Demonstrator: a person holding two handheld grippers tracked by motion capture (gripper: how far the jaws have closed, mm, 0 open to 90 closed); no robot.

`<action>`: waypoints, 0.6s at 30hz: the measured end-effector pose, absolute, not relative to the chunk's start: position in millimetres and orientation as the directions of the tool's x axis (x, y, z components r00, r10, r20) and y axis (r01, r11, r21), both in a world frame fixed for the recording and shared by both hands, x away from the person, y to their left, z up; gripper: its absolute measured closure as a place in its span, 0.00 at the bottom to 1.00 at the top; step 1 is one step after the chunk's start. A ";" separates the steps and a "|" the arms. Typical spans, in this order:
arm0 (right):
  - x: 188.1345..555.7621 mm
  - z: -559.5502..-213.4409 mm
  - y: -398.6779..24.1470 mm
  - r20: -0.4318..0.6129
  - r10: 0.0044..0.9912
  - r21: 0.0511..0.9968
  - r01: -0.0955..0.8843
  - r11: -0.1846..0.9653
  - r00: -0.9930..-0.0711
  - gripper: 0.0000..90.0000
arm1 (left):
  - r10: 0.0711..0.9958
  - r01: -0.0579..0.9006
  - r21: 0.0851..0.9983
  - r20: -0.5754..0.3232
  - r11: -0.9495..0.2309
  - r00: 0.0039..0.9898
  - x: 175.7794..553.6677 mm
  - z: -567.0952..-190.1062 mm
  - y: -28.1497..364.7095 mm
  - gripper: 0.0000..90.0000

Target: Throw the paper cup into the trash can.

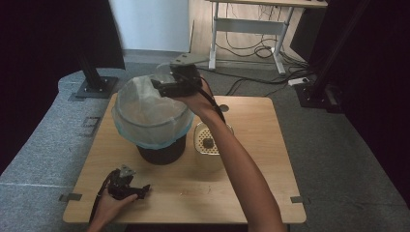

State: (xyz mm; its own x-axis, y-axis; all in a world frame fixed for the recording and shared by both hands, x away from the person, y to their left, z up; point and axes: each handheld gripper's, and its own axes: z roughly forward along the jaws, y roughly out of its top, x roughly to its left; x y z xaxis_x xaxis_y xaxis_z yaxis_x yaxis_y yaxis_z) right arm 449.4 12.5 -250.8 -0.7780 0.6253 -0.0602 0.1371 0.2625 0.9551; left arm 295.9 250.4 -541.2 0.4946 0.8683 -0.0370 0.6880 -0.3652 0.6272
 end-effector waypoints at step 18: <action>419.3 -264.9 -32.8 -0.079 0.645 0.965 0.103 0.240 -0.760 0.25 | 0.866 0.690 0.621 -0.036 -0.372 0.499 295.5 -540.9 250.5 0.06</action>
State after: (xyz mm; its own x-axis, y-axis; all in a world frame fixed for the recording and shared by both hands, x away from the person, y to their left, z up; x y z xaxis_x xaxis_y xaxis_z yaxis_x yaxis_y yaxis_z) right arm 419.3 -32.8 -264.9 -0.7599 0.6452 -0.0790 0.1031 0.2396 0.9654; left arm 295.5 250.5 -540.9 0.4988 0.8660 -0.0360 0.6899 -0.3715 0.6213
